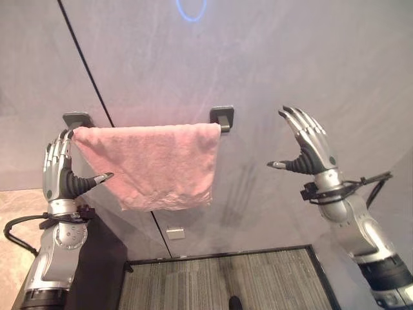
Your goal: Put brush and paste in cup on sink, flatten towel.
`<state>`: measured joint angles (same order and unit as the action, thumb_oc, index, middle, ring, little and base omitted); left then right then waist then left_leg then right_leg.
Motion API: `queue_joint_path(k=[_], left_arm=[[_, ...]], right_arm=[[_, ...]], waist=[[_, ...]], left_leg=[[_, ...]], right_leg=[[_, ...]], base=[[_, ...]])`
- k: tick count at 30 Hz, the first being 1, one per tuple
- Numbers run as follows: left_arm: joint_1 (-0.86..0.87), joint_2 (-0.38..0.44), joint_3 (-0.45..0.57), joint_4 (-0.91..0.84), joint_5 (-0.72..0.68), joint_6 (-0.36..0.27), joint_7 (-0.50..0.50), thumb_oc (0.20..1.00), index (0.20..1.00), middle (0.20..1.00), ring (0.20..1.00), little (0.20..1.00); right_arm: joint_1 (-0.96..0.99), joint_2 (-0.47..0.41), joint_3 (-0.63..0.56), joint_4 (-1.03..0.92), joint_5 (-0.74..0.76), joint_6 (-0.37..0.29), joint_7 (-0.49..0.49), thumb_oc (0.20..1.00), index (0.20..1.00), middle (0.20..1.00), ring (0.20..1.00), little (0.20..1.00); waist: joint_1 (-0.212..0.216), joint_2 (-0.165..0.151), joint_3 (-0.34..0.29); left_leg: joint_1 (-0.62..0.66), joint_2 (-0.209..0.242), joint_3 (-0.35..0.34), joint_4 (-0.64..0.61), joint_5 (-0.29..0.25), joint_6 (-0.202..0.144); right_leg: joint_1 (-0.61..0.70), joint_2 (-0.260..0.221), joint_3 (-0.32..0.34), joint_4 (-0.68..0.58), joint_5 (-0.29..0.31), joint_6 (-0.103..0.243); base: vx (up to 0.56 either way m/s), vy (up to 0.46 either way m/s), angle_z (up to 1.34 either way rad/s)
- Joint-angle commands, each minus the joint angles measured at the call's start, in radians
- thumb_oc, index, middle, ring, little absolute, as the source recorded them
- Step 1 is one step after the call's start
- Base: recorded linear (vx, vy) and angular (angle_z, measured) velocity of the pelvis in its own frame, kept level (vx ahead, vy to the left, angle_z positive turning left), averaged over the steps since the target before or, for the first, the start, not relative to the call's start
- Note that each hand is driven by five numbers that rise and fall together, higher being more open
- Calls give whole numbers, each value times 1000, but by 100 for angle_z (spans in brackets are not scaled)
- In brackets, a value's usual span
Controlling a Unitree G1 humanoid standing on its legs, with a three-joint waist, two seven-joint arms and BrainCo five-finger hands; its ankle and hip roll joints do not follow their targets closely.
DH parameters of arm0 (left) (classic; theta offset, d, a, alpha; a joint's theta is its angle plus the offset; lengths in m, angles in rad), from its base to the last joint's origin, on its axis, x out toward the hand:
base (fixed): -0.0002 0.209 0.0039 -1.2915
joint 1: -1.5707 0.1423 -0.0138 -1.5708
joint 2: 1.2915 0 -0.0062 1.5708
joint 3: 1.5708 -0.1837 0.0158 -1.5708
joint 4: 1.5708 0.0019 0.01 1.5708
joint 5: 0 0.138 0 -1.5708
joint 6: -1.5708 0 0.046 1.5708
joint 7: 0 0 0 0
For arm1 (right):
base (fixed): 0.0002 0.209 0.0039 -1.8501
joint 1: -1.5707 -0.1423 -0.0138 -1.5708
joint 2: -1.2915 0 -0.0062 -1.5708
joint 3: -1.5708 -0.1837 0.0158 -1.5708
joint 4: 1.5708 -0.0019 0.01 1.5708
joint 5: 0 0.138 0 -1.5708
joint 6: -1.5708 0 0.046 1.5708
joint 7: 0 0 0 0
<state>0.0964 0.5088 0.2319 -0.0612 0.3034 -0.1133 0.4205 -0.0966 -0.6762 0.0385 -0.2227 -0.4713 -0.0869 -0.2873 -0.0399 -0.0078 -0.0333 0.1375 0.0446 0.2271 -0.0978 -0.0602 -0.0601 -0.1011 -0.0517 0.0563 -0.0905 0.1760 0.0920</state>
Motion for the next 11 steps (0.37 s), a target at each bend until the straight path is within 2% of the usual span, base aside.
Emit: queue_joint_path(k=[1,3,4,5,6,7,8,9,11], left_arm=[[102,-64,2,-10,-339,-79,-63,1000,1000,1000,1000,1000],[134,-81,8,-2,-393,-77,-100,1000,1000,1000,1000,1000],[183,-100,23,23,-452,-82,-154,1000,1000,1000,1000,1000],[186,-99,23,22,-454,-83,-156,1000,1000,1000,1000,1000],[196,-110,17,63,-480,-74,-174,1000,1000,1000,1000,1000],[223,-144,-6,132,-551,-57,-218,1000,1000,1000,1000,1000],[223,-144,-6,132,-551,-57,-218,1000,1000,1000,1000,1000],[252,-190,-56,239,-674,-25,-256,1000,1000,1000,1000,1000],[270,-212,-116,293,-801,11,-295,1000,1000,1000,1000,1000]], right_arm=[[113,73,-131,-50,199,-43,2,1000,1000,1000,1000,1000],[165,88,-135,-42,246,-50,34,1000,1000,1000,1000,1000],[259,115,-141,3,381,-56,110,1000,1000,1000,1000,1000],[263,115,-143,1,384,-57,113,1000,1000,1000,1000,1000],[299,126,-123,49,455,-51,161,1000,1000,1000,1000,1000],[370,159,-112,136,567,-21,224,1000,1000,1000,1000,1000],[370,159,-112,136,567,-21,224,1000,1000,1000,1000,1000],[434,205,-78,284,719,26,268,1000,1000,1000,1000,1000],[444,244,-41,395,893,78,299,1000,1000,1000,1000,1000]], waist=[[5,-1,22],[2,-2,28],[-5,-1,47],[-4,-2,43],[-6,-4,52],[-9,-9,63],[-9,-9,63],[-12,-11,73],[-12,-10,77]], left_leg=[[-38,11,-44,11,49,3],[-45,11,-44,11,53,3],[-53,13,-45,11,55,1],[-57,12,-45,11,61,1],[-65,13,-47,11,62,-1],[-85,11,-51,11,75,-4],[-85,11,-51,11,75,-4],[-103,10,-60,11,84,-7],[-122,11,-71,11,96,-10]], right_leg=[[111,-42,-14,17,-78,62],[106,-42,-13,14,-73,63],[99,-44,-14,13,-72,65],[95,-44,-14,12,-67,65],[90,-45,-16,13,-69,65],[76,-46,-20,9,-60,63],[76,-46,-20,9,-60,63],[68,-48,-31,7,-56,59],[59,-51,-41,5,-52,57]], base=[[-75,2,10],[-76,-6,1],[-96,-11,-7],[-102,-9,5],[-128,-28,10],[-115,-24,21],[-146,-40,18],[-102,-34,17],[-101,-36,8]])
